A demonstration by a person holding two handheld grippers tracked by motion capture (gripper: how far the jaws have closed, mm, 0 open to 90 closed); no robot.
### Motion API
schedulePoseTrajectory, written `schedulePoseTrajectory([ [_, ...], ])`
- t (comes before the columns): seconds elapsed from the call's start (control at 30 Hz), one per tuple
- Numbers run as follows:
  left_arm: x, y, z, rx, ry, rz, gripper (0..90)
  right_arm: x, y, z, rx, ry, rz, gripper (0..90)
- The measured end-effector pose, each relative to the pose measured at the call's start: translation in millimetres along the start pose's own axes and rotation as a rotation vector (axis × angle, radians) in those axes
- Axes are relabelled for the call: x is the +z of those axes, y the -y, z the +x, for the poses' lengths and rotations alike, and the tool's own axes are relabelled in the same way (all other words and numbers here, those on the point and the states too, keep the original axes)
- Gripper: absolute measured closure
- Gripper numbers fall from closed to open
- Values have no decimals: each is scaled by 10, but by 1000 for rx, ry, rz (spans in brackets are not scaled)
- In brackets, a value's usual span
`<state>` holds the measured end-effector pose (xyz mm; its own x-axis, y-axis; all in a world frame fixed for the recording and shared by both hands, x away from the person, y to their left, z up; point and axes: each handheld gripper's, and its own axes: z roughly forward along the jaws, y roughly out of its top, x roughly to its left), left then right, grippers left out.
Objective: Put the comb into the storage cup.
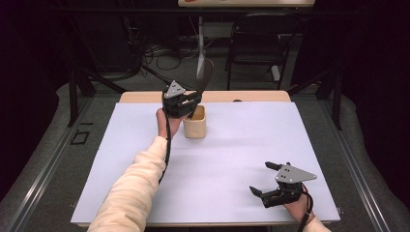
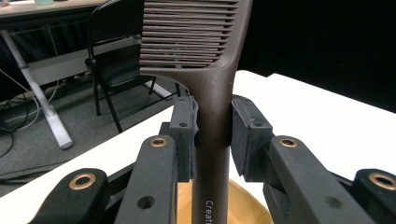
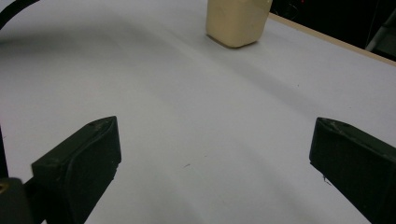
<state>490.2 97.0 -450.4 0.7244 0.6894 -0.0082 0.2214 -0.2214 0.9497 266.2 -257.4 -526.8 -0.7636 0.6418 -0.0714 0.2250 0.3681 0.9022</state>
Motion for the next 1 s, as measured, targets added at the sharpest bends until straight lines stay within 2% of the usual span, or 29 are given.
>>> schedulePoseTrajectory([
  [0.5, 23, 68, 28, -17, 3, 11, 721, 8, 3, -7, 2, 1, 2, 18],
  [0.67, 35, 80, 21, 1, 5, 27, 722, 6, 1, -5, 0, 0, 1, 18],
  [1.0, 29, 117, 21, 5, 1, 33, 722, 2, -2, 1, 1, -2, -2, 17],
])
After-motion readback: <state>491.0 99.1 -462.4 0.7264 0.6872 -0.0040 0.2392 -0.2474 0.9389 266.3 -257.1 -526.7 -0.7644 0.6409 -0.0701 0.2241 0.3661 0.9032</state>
